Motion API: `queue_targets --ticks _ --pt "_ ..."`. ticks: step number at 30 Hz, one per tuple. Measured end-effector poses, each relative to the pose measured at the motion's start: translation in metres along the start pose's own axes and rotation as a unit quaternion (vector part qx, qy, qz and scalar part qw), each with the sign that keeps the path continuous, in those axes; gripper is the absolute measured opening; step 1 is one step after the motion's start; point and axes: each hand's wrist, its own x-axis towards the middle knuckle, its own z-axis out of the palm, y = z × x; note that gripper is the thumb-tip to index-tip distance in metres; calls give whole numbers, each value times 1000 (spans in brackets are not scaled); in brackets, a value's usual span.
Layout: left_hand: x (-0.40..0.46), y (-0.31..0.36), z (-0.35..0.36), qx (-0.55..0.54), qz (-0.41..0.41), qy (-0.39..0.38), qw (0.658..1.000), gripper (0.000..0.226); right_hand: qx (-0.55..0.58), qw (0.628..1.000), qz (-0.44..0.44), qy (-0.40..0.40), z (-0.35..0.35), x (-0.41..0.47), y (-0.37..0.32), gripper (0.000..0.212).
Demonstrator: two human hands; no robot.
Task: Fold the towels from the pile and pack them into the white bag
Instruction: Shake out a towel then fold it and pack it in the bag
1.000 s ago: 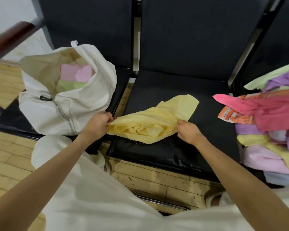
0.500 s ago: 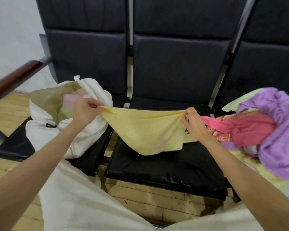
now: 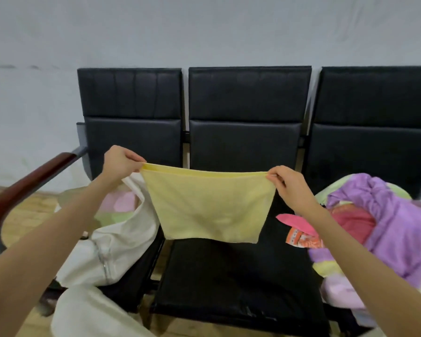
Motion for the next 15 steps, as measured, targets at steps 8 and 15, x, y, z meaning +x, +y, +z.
queue_targets --ticks 8,15 --pt "1 23 -7 -86 33 9 996 17 -11 991 -3 130 -11 -14 -5 9" --pt "1 25 13 -24 45 -55 997 11 -119 974 79 176 -1 -15 6 25"
